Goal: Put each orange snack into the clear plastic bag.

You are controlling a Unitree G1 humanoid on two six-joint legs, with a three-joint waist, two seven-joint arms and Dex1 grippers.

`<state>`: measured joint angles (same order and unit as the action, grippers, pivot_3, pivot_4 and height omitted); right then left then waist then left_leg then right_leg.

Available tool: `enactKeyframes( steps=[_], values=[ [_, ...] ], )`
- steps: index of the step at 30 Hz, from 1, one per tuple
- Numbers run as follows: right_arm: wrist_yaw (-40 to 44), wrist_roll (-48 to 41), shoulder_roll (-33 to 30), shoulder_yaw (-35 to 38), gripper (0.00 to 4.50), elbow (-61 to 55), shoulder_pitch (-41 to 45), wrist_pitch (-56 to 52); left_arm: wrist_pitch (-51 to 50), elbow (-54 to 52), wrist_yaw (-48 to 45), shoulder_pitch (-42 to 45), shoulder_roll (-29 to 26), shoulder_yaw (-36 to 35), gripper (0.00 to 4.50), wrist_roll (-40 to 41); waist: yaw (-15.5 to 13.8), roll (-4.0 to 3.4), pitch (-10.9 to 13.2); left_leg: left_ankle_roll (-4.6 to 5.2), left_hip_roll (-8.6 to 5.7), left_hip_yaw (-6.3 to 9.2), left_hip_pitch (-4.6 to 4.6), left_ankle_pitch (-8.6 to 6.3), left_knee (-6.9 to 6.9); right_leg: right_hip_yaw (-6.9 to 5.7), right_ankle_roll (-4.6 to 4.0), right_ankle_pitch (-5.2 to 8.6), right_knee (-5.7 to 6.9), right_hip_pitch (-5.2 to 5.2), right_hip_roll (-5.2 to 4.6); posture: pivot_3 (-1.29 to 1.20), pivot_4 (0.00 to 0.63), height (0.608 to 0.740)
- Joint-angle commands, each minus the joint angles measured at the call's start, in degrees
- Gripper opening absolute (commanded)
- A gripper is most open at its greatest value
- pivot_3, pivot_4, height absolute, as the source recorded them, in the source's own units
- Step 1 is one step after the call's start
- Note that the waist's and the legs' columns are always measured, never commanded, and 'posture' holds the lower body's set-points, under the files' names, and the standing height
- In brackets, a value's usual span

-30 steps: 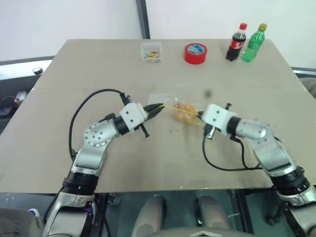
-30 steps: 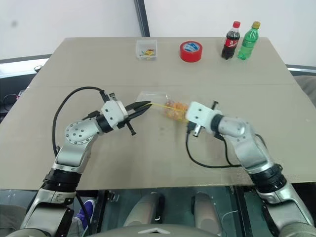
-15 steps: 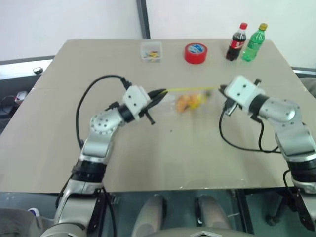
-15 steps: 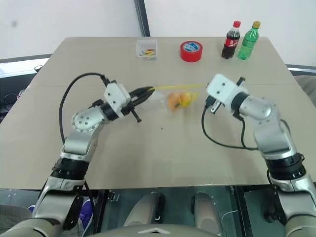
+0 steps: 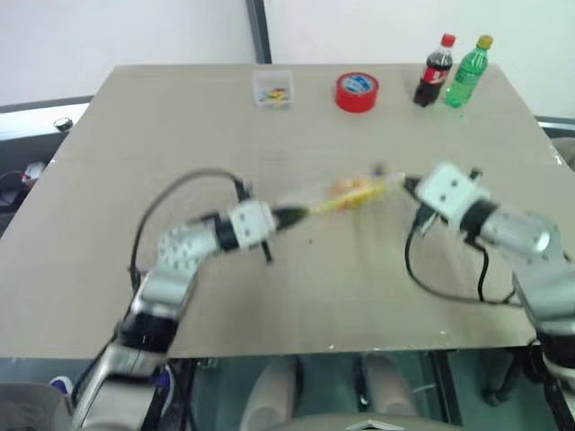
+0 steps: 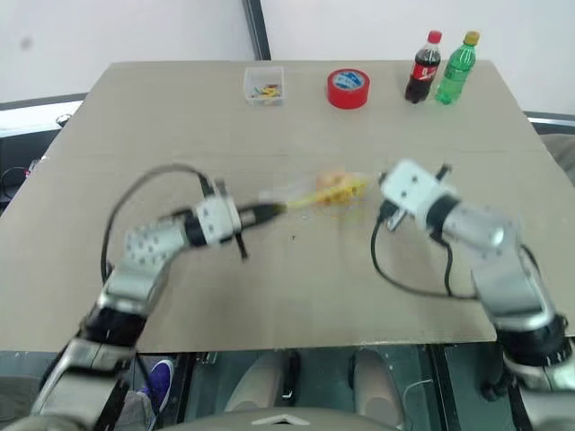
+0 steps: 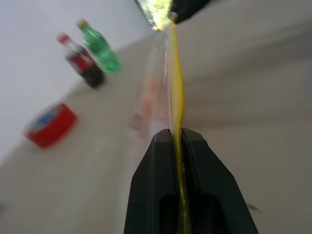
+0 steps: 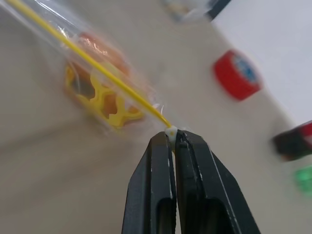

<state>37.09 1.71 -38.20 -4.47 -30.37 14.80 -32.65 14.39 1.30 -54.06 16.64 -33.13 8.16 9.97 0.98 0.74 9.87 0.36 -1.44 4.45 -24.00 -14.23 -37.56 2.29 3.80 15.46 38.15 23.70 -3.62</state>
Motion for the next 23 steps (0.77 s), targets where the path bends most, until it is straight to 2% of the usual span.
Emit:
enactKeyframes(
  steps=[1, 2, 3, 5, 6, 8, 11, 12, 16, 19, 23],
  values=[
    [1.2, -1.3, -2.8, 3.5, 0.05, -7.6, -4.8, -4.9, -3.5, -5.4, -0.4, -1.2, -1.5, -2.5, 0.0, 3.3, -0.6, 0.0, 0.0, 0.01, -0.02, 0.03, 0.01, 0.0, -0.11, -0.06, 0.0, 0.0, 0.11, -0.04, -0.01, 0.0, 0.15, 0.74],
    [1.3, -1.6, -3.1, 3.6, 0.05, -8.3, -6.1, -5.5, -4.8, -6.2, -1.0, -1.7, -1.8, -2.4, 0.0, 4.1, -0.6, 0.0, 0.0, 0.15, -0.04, 0.08, 0.06, -0.09, -0.22, -0.12, 0.0, 0.0, 0.21, -0.14, -0.03, 0.0, 0.15, 0.74],
    [1.5, -2.4, -3.2, 3.9, 0.73, -8.8, -6.9, -6.3, -7.0, -7.2, -1.8, -2.3, -2.1, -2.4, 0.0, 5.6, -0.5, -0.01, 0.0, 0.26, -0.05, 0.09, 0.17, -0.15, -0.29, -0.13, 0.0, -0.02, 0.27, -0.24, -0.03, 0.0, 0.15, 0.74],
    [1.9, -3.5, -3.7, 4.4, 1.5, -9.2, -7.9, -7.3, -12.2, -9.1, -3.2, -3.1, -2.7, -2.6, 0.78, 9.2, -0.3, -0.02, 0.0, 0.27, -0.03, 0.11, 0.44, -0.16, -0.51, -0.16, 0.01, -0.01, 0.34, -0.56, 0.02, 0.0, 0.15, 0.74],
    [2.3, -4.1, -4.2, 5.1, 1.98, -9.5, -8.5, -7.7, -15.0, -10.1, -3.5, -3.4, -3.2, -3.2, 1.09, 10.9, -0.2, -0.02, 0.1, 0.28, -0.01, 0.11, 0.68, -0.16, -0.53, -0.17, 0.01, 0.0, 0.34, -0.82, 0.03, 0.0, 0.15, 0.74],
    [2.9, -5.1, -5.1, 6.2, 3.02, -10.0, -9.5, -8.1, -18.9, -11.5, -3.5, -3.8, -3.9, -4.2, 2.02, 13.2, -0.1, -0.02, 0.1, 0.29, 0.02, 0.05, 1.2, -0.17, -0.51, -0.15, 0.02, 0.03, 0.33, -1.32, 0.04, 0.0, 0.15, 0.74],
    [4.9, -8.6, -6.0, 10.4, 4.34, -11.8, -12.5, -9.3, -26.8, -12.8, -1.8, -5.5, -6.0, -7.3, 3.34, 16.3, -0.1, -0.02, 0.1, 0.29, 0.09, 0.1, 1.25, -0.17, -0.51, -0.17, 0.02, 0.03, 0.35, -1.34, 0.14, 0.0, 0.15, 0.74],
    [5.7, -10.6, -5.5, 13.6, 4.5, -12.5, -14.4, -9.6, -29.6, -13.2, -2.7, -7.1, -7.8, -9.6, 3.77, 18.5, 0.0, -0.02, 0.1, 0.29, 0.1, 0.12, 1.24, -0.18, -0.5, -0.16, 0.01, 0.02, 0.38, -1.33, 0.16, 0.0, 0.15, 0.74],
    [8.5, -18.0, -3.7, 24.2, 4.5, -13.5, -20.2, -9.2, -36.4, -14.0, -3.6, -9.8, -11.4, -16.5, 3.77, 24.5, -0.2, -0.02, 0.1, 0.31, 0.11, 0.12, 1.14, -0.2, -0.41, -0.16, 0.01, 0.03, 0.32, -1.24, 0.15, 0.0, 0.15, 0.74],
    [9.6, -19.3, -4.0, 30.4, 4.5, -12.8, -24.3, -6.1, -38.3, -13.7, -5.4, -11.7, -14.0, -20.6, 3.77, 26.3, -0.4, -0.02, 0.1, 0.34, 0.08, 0.11, 1.11, -0.22, -0.38, -0.18, 0.02, 0.03, 0.24, -1.26, 0.06, 0.0, 0.15, 0.74],
    [11.4, -23.7, -3.8, 33.4, 4.5, -12.2, -27.1, -5.5, -39.4, -15.1, -6.8, -13.9, -16.0, -22.9, 3.77, 26.6, -0.3, -0.02, 0.1, 0.36, 0.09, 0.1, 1.18, -0.24, -0.37, -0.19, 0.01, 0.03, 0.17, -1.34, 0.04, 0.0, 0.15, 0.74]
  ],
)
